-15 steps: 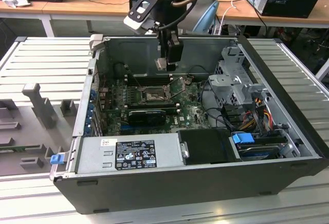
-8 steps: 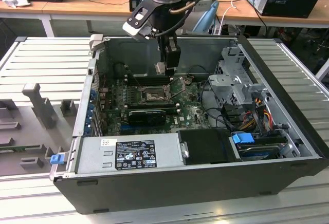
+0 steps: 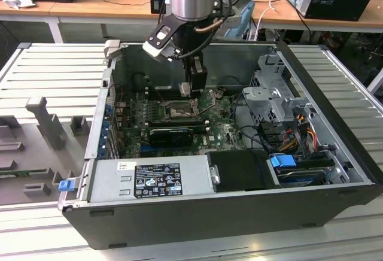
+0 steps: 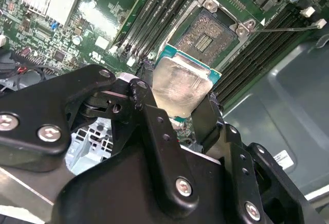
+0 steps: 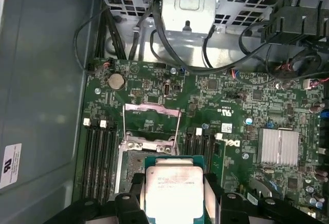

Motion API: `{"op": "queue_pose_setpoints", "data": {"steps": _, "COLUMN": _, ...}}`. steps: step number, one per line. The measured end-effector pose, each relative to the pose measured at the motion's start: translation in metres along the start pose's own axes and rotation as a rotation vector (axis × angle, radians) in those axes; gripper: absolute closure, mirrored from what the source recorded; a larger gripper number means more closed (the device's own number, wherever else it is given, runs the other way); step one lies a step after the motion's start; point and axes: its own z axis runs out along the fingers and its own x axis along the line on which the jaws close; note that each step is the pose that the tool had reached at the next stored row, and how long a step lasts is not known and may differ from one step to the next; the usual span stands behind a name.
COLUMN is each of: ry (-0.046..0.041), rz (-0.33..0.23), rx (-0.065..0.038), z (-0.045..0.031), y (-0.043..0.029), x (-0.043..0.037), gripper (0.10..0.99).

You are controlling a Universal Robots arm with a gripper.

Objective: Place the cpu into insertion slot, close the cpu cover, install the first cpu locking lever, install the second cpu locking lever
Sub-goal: 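Place the cpu into insertion slot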

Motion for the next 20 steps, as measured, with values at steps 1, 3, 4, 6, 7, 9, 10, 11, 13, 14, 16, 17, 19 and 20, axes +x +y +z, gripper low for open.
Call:
{"op": "queue_pose_setpoints", "data": {"steps": 1, "ry": -0.0001, "rz": 0.000, "rx": 0.000, "z": 0.0013, "y": -0.0002, "x": 0.0000, "gripper": 0.545}}
{"op": "queue_pose_setpoints", "data": {"steps": 3, "ry": -0.0001, "rz": 0.001, "rx": 0.000, "z": 0.0035, "y": -0.0005, "x": -0.0001, "gripper": 0.545}}
{"op": "queue_pose_setpoints", "data": {"steps": 4, "ry": 0.0000, "rz": 0.001, "rx": 0.000, "z": 0.0042, "y": -0.0005, "x": -0.0001, "gripper": 0.545}}
{"op": "queue_pose_setpoints", "data": {"steps": 6, "ry": -0.0001, "rz": 0.001, "rx": 0.000, "z": 0.0050, "y": -0.0007, "x": -0.0001, "gripper": 0.545}}
{"op": "queue_pose_setpoints", "data": {"steps": 7, "ry": 0.0000, "rz": 0.001, "rx": 0.000, "z": 0.0057, "y": -0.0011, "x": -0.0001, "gripper": 0.545}}
{"op": "queue_pose_setpoints", "data": {"steps": 9, "ry": -0.0004, "rz": 0.001, "rx": 0.000, "z": 0.0069, "y": -0.0022, "x": 0.0000, "gripper": 0.545}}
{"op": "queue_pose_setpoints", "data": {"steps": 10, "ry": -0.0003, "rz": 0.000, "rx": 0.000, "z": 0.0073, "y": -0.0024, "x": 0.0000, "gripper": 0.545}}
{"op": "queue_pose_setpoints", "data": {"steps": 11, "ry": -0.0004, "rz": 0.001, "rx": 0.000, "z": 0.0077, "y": -0.0030, "x": 0.0000, "gripper": 0.545}}
{"op": "queue_pose_setpoints", "data": {"steps": 13, "ry": -0.0004, "rz": 0.000, "rx": 0.000, "z": 0.0085, "y": -0.0034, "x": 0.0001, "gripper": 0.545}}
{"op": "queue_pose_setpoints", "data": {"steps": 14, "ry": -0.0005, "rz": 0.002, "rx": 0.000, "z": 0.0091, "y": -0.0035, "x": 0.0001, "gripper": 0.545}}
{"op": "queue_pose_setpoints", "data": {"steps": 16, "ry": -0.0020, "rz": 0.020, "rx": 0.000, "z": 0.0099, "y": -0.0040, "x": 0.0001, "gripper": 0.545}}
{"op": "queue_pose_setpoints", "data": {"steps": 17, "ry": -0.0028, "rz": 0.030, "rx": 0.000, "z": 0.0104, "y": -0.0041, "x": 0.0001, "gripper": 0.545}}
{"op": "queue_pose_setpoints", "data": {"steps": 19, "ry": -0.0038, "rz": 0.041, "rx": -0.001, "z": 0.0126, "y": -0.0059, "x": 0.0004, "gripper": 0.545}}
{"op": "queue_pose_setpoints", "data": {"steps": 20, "ry": -0.0039, "rz": 0.042, "rx": -0.001, "z": 0.0148, "y": -0.0077, "x": 0.0008, "gripper": 0.545}}
